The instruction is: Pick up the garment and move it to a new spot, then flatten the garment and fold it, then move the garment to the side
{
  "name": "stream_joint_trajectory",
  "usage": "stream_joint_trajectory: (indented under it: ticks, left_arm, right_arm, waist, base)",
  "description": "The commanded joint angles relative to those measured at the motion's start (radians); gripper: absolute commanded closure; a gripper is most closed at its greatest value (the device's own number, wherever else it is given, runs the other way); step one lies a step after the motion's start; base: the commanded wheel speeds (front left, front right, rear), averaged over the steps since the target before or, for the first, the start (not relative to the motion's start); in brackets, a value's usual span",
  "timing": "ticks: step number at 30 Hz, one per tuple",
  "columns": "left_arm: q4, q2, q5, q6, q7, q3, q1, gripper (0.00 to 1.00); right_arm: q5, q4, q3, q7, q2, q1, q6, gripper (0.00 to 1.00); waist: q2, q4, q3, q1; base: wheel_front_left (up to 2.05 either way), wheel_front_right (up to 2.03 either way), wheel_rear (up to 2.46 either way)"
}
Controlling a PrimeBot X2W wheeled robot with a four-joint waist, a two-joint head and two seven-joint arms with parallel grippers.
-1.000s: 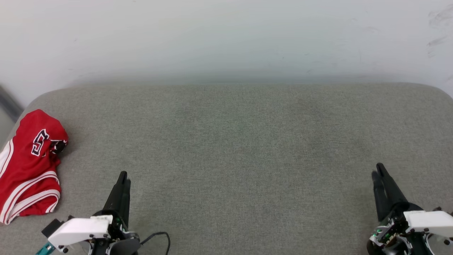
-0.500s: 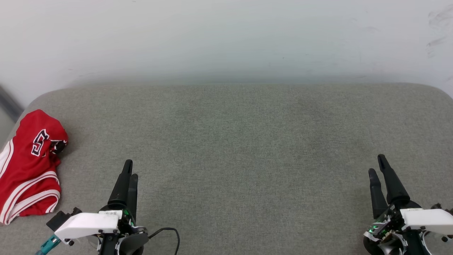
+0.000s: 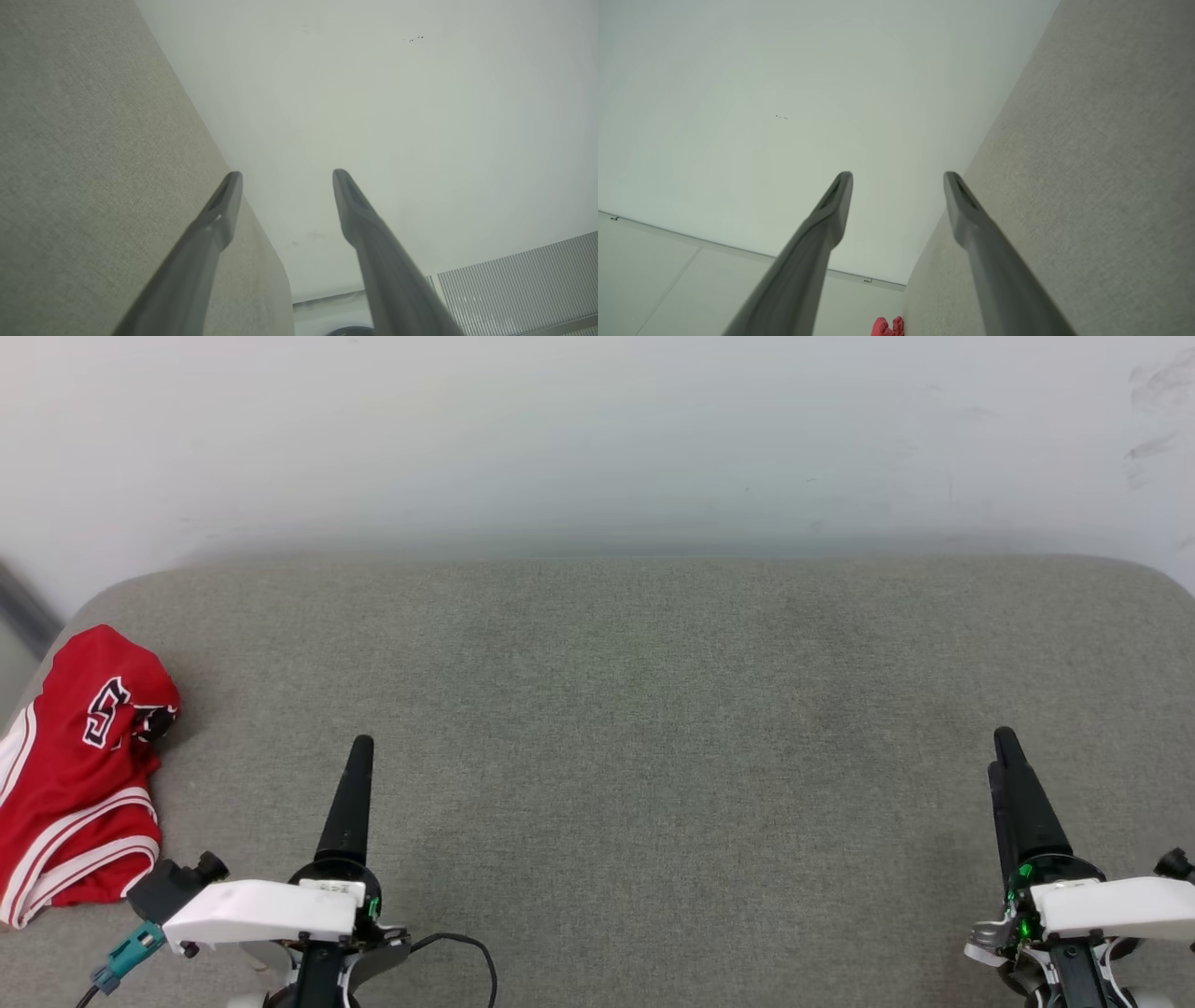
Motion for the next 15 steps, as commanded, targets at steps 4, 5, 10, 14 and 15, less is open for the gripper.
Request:
stream_joint_trajectory:
  ticks: [4,5,10,14,15]
  left_arm:
    - [-0.026,0.004,0.158,-0.002,-0.024,-0.028,-0.012,0.00]
    - [-0.027,0.004,0.190,-0.002,-0.028,-0.032,-0.012,0.00]
    - [-0.026,0.006,0.328,-0.002,-0.045,-0.044,-0.005,0.00]
    - [-0.017,0.005,0.425,-0.001,-0.060,-0.046,0.001,0.00]
    - [-0.016,0.005,0.448,0.000,-0.063,-0.046,0.001,0.00]
  right_arm:
    - [-0.188,-0.037,0.016,-0.023,-0.011,-0.001,0.000,0.00]
    - [-0.223,-0.040,0.018,-0.027,-0.011,0.001,0.000,0.00]
    - [-0.389,-0.045,0.027,-0.042,-0.011,0.008,0.000,0.00]
    - [-0.500,-0.056,0.031,-0.041,-0.008,0.014,0.000,0.00]
    - [-0.524,-0.059,0.033,-0.039,-0.007,0.015,0.001,0.00]
  waist:
    - [0.0000,0.001,-0.002,0.0000]
    - [0.0000,0.001,-0.003,0.0000]
    - [0.0000,0.002,-0.005,0.0000]
    - [0.0000,0.002,-0.005,0.0000]
    - [0.0000,0.002,-0.005,0.0000]
  base:
    - [0.00,0.00,0.00]
    - [0.00,0.00,0.00]
    - [0.00,0.00,0.00]
    - [0.00,0.00,0.00]
    - [0.00,0.00,0.00]
